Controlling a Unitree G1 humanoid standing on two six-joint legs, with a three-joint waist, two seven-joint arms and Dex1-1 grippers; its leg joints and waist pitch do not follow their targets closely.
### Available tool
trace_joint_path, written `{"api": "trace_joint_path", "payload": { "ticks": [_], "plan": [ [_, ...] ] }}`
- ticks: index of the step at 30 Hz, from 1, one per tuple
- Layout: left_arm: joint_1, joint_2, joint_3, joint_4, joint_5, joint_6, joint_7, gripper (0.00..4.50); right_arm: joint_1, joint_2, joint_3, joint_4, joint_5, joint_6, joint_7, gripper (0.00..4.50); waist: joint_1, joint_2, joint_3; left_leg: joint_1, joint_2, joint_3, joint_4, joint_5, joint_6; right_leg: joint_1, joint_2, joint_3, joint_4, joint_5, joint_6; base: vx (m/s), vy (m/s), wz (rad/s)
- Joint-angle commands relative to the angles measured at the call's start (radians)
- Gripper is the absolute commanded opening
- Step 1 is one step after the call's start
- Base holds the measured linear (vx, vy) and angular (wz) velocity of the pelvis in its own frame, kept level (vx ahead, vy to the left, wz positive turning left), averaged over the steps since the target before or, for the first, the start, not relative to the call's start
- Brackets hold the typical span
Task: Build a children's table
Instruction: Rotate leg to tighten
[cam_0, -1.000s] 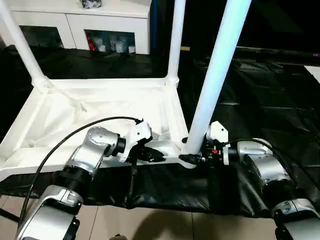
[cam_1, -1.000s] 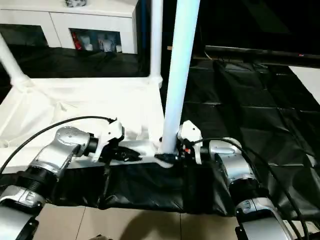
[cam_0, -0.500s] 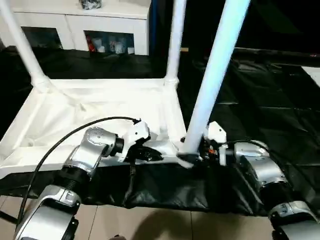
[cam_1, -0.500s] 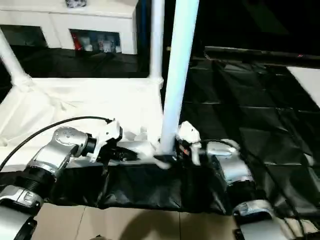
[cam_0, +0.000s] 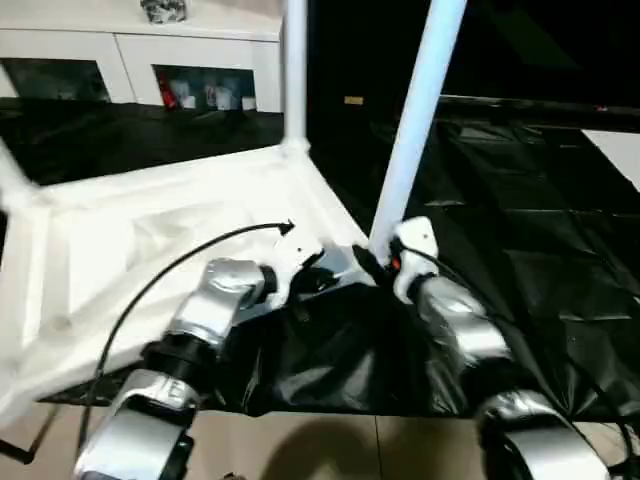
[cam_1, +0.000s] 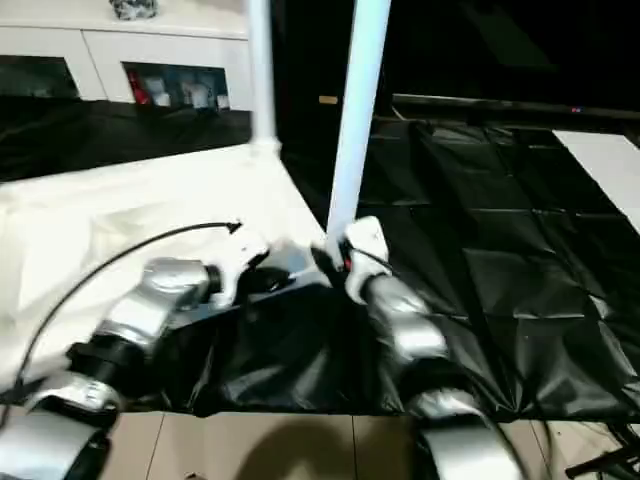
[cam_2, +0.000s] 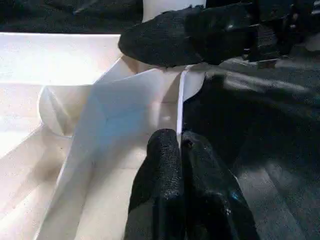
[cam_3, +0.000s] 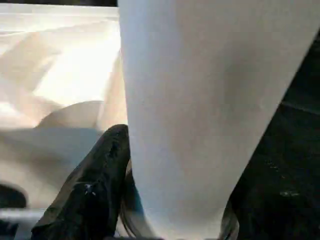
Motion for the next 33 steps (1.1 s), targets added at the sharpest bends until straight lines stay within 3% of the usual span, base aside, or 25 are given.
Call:
{"api": "trace_joint_path", "payload": {
  "ticks": [1, 3, 8, 13, 14, 17, 23, 29, 33],
  "plan": [
    [-0.031, -0.064, 0.000, 0.000, -0.021, -0.005, 0.057, 0.00, 0.024, 0.087, 0.054, 0.075, -0.006, 0.056, 0.029, 2.53, 0.000, 0.004, -0.045, 0.005, 0.023, -0.018, -0.077, -0.364, -0.011, 0.029, -0.050, 0.040, -0.087, -0.356, -0.154, 0.000, 0.000, 0.00],
    [-0.025, -0.061, -0.009, -0.011, -0.026, -0.013, 0.026, 0.00, 0.026, 0.084, 0.050, 0.065, -0.001, 0.032, 0.051, 3.09, 0.000, 0.002, -0.045, 0.003, 0.023, -0.015, -0.076, -0.348, -0.001, 0.030, -0.050, 0.041, -0.085, -0.321, -0.159, 0.000, 0.000, 0.00],
    [0.000, -0.026, -0.032, -0.042, -0.044, -0.058, -0.075, 0.00, 0.026, 0.034, 0.098, 0.059, -0.041, -0.025, 0.153, 3.60, 0.002, 0.004, -0.047, -0.002, 0.023, -0.014, -0.074, -0.310, 0.011, 0.036, -0.050, 0.041, -0.079, -0.275, -0.173, 0.000, 0.000, 0.00],
    [0.010, 0.014, -0.035, -0.057, -0.065, -0.064, -0.165, 0.00, 0.032, -0.042, 0.143, 0.038, -0.059, -0.069, 0.301, 3.60, 0.000, 0.005, -0.049, -0.003, 0.022, -0.010, -0.069, -0.277, 0.032, 0.042, -0.049, 0.040, -0.074, -0.221, -0.200, 0.000, 0.000, 0.00],
    [0.011, 0.032, -0.037, -0.059, -0.073, -0.068, -0.208, 0.00, 0.043, -0.074, 0.152, 0.019, -0.049, -0.083, 0.386, 3.60, 0.001, 0.010, -0.049, -0.002, 0.023, -0.010, -0.068, -0.269, 0.035, 0.042, -0.049, 0.041, -0.072, -0.207, -0.209, 0.000, 0.000, 0.00],
    [0.010, 0.059, -0.040, -0.060, -0.083, -0.075, -0.274, 0.00, 0.063, -0.121, 0.164, -0.016, -0.031, -0.107, 0.521, 3.60, 0.003, 0.009, -0.050, -0.003, 0.026, -0.008, -0.065, -0.253, 0.057, 0.046, -0.046, 0.040, -0.066, -0.140, -0.237, 0.000, 0.000, 0.00],
    [0.009, 0.130, -0.063, -0.063, -0.096, -0.075, -0.420, 0.00, 0.119, -0.239, 0.202, -0.130, 0.047, -0.089, 0.851, 3.60, 0.024, 0.012, -0.050, -0.001, 0.030, -0.005, -0.062, -0.252, 0.074, 0.050, -0.045, 0.037, -0.060, -0.123, -0.262, 0.000, 0.000, 0.00],
    [-0.003, 0.171, -0.075, -0.046, -0.097, -0.083, -0.497, 0.00, 0.157, -0.303, 0.242, -0.188, 0.063, -0.039, 1.025, 3.12, 0.033, 0.015, -0.048, 0.003, 0.031, -0.007, -0.065, -0.280, 0.054, 0.047, -0.046, 0.037, -0.067, -0.182, -0.256, 0.000, 0.000, 0.00],
    [-0.007, 0.178, -0.076, -0.043, -0.101, -0.085, -0.514, 0.00, 0.169, -0.303, 0.250, -0.208, 0.071, -0.020, 1.043, 2.85, 0.037, 0.015, -0.049, 0.004, 0.031, -0.008, -0.065, -0.275, 0.046, 0.047, -0.047, 0.037, -0.065, -0.181, -0.254, 0.000, 0.000, 0.00]
  ]
}}
